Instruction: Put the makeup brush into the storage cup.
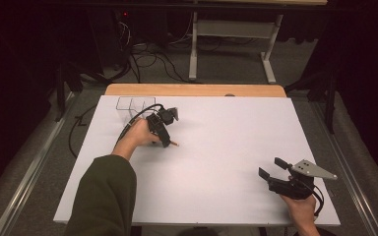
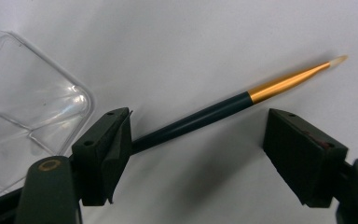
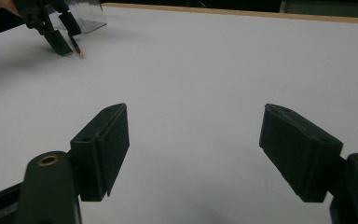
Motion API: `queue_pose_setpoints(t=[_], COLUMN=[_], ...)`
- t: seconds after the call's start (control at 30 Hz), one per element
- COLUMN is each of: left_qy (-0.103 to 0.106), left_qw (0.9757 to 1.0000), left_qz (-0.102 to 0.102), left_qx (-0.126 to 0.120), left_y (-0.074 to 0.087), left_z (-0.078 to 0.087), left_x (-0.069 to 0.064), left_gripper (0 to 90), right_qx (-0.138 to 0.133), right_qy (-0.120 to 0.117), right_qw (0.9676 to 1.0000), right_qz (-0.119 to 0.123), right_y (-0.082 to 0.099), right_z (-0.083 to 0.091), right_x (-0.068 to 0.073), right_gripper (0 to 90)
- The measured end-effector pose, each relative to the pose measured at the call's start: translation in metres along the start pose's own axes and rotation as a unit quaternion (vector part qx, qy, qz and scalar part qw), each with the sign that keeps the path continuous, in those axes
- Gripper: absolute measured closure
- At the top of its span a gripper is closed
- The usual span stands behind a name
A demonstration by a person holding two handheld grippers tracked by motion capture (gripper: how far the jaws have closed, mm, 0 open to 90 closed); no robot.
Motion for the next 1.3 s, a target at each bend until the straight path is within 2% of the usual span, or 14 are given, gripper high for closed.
queue_pose_setpoints(t=[0.23, 0.43, 0.57, 0.67, 0.9, 1.3], left_qy=[0.009, 0.022, 0.036, 0.037, 0.038, 0.040], left_qw=[1.0000, 0.9997, 0.9992, 0.9990, 0.9991, 0.9992], left_qz=[0.004, 0.007, 0.019, 0.024, 0.017, 0.006], left_qx=[0.001, 0.001, -0.005, -0.008, -0.004, -0.003], left_y=[0.0004, 0.0012, 0.0034, 0.0042, 0.0037, 0.0040], left_z=[-0.0004, 0.0001, 0.0000, 0.0002, 0.0020, 0.0035], left_x=[-0.0009, -0.0011, 0.0000, -0.0004, -0.0045, -0.0089], left_gripper=[25.8, 31.9, 35.8, 36.5, 46.5, 56.8], right_qx=[0.002, 0.003, 0.004, 0.004, 0.005, 0.008], right_qy=[-0.002, -0.003, -0.003, -0.003, -0.004, -0.001], right_qw=[1.0000, 1.0000, 1.0000, 1.0000, 1.0000, 0.9999], right_qz=[0.003, 0.006, 0.005, 0.004, 0.005, 0.007], right_y=[0.0004, 0.0002, 0.0006, 0.0005, 0.0006, 0.0010], right_z=[0.0001, -0.0008, -0.0005, -0.0005, -0.0008, -0.0011], right_x=[0.0006, 0.0009, 0.0008, 0.0008, 0.0015, 0.0017], right_gripper=[26.7, 27.0, 27.2, 27.2, 27.5, 28.0])
Point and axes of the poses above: each handheld gripper's, and its own axes: z roughly backward along the jaws, y roughly out of its underside, x roughly to its left, the point moved 4 cm from there along -z, roughly forward along the jaws, and after that the axes turned 8 degrees about z, right-handed, at the moved point
